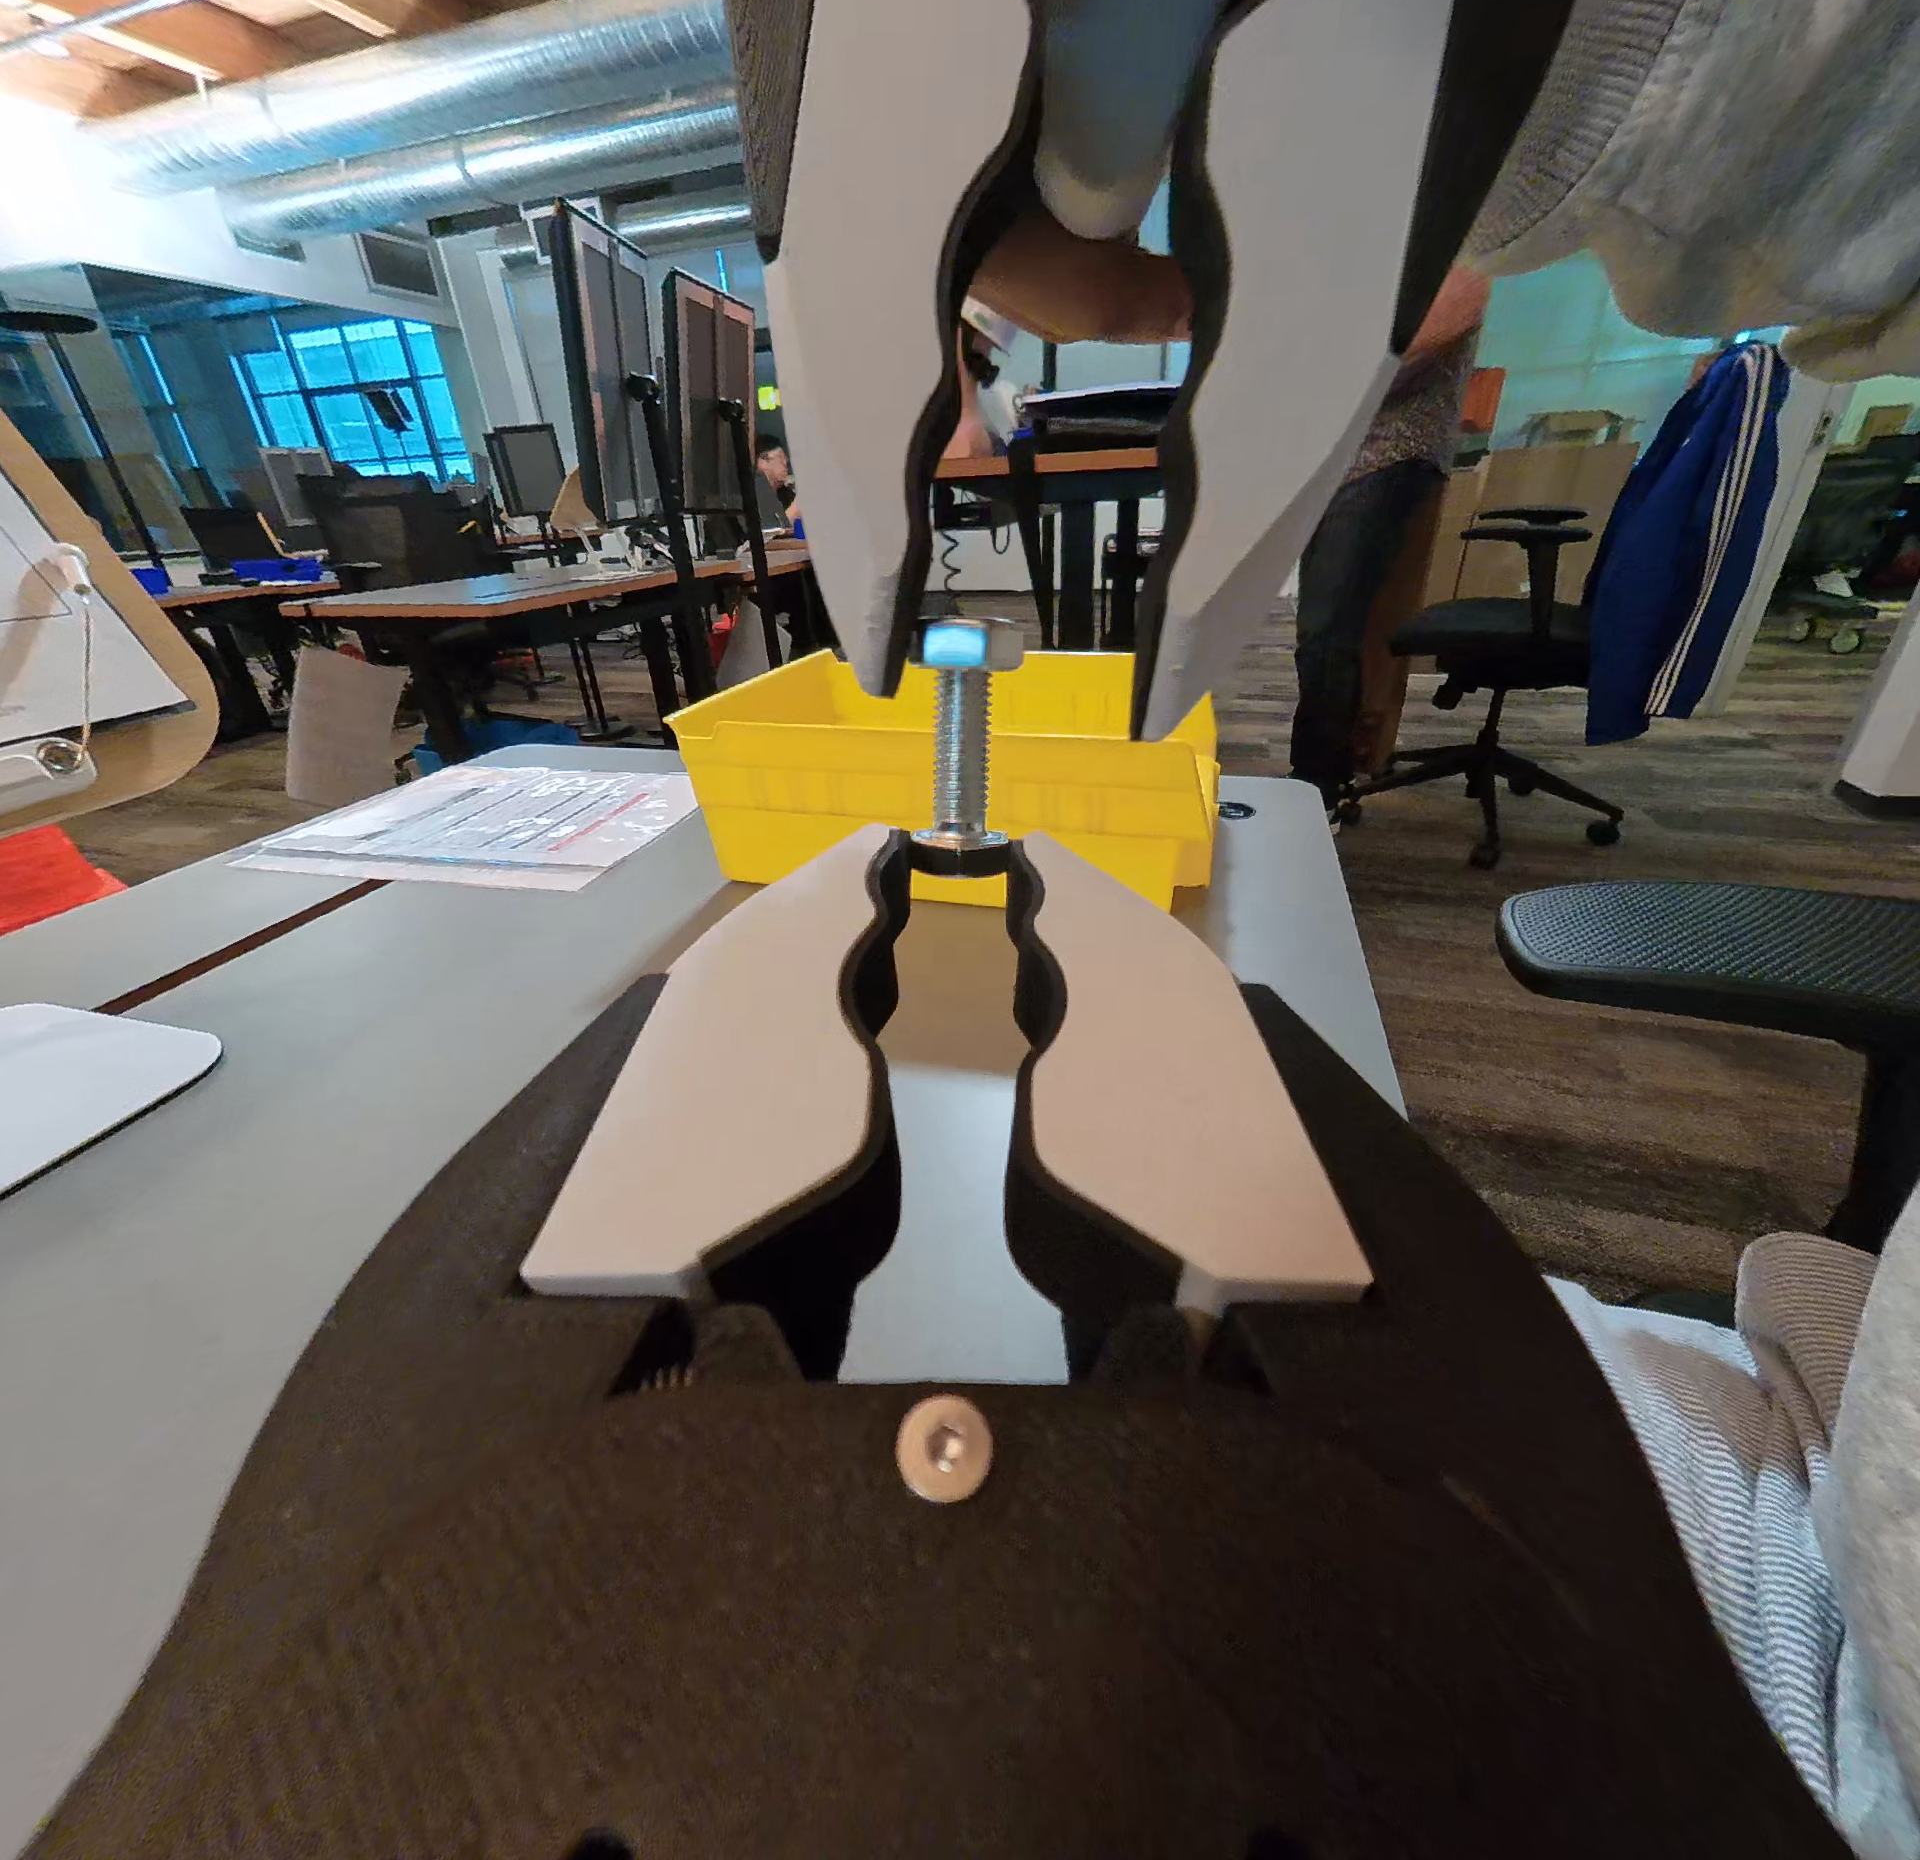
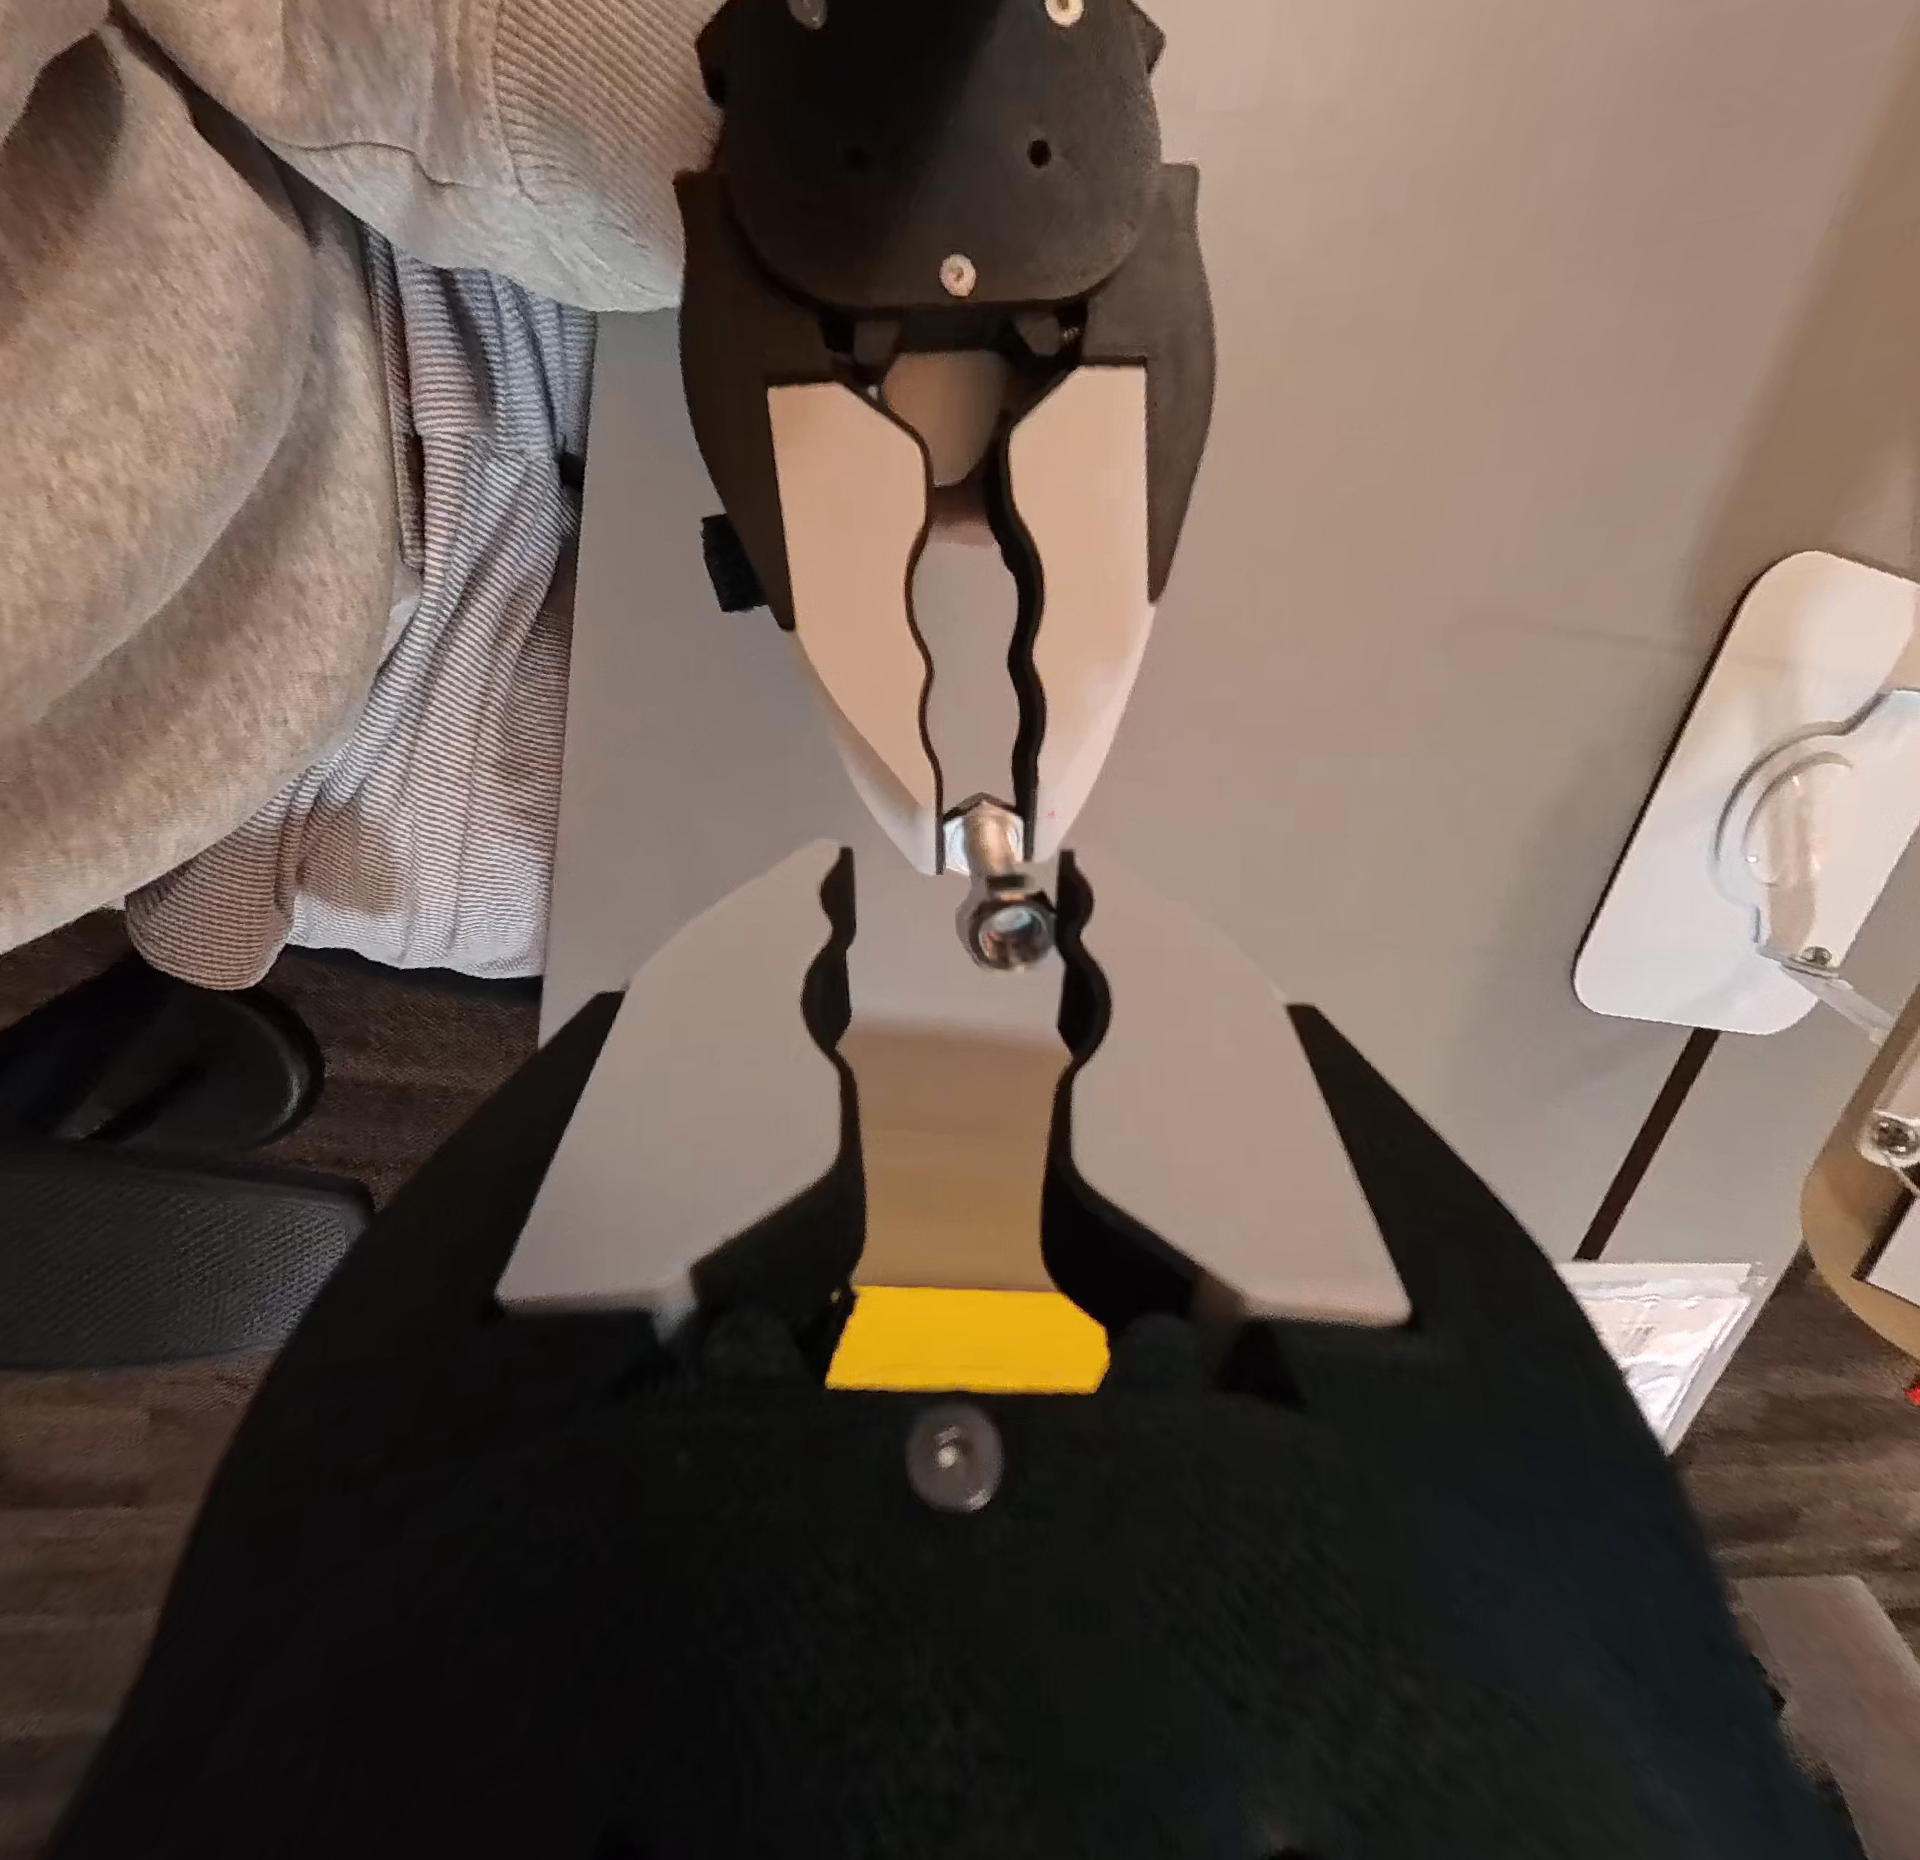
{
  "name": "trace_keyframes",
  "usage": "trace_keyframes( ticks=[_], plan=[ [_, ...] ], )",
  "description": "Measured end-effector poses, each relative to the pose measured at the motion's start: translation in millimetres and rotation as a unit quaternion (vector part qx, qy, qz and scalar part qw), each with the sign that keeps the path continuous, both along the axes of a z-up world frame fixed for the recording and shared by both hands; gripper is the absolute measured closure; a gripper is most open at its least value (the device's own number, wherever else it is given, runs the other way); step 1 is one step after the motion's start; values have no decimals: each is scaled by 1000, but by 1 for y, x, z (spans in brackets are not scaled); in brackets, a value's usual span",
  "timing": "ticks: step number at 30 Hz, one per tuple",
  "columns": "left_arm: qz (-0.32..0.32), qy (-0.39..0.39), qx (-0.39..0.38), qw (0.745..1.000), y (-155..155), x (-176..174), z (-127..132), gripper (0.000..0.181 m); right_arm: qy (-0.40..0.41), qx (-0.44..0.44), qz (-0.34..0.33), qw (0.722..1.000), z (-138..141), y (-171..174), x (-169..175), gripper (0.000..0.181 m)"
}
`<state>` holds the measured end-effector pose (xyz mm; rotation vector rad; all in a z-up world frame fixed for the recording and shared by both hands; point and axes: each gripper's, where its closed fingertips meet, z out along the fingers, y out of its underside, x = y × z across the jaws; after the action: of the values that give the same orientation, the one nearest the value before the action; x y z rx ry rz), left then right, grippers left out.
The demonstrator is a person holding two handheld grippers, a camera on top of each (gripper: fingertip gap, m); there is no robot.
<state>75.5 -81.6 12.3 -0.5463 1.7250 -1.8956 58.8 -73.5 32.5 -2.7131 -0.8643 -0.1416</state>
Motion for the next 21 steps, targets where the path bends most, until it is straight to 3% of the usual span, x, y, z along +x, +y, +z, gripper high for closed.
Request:
trace_keyframes(
  ticks=[12, 21],
  plan=[
    [6, 3, -14, 1000, 4, 2, 3, 162, -5, -23, -22, 999, -4, -15, 10, 142],
    [21, 15, -11, 1000, 7, 7, -1, 162, 31, -21, -13, 999, -7, -16, -10, 145]
  ],
)
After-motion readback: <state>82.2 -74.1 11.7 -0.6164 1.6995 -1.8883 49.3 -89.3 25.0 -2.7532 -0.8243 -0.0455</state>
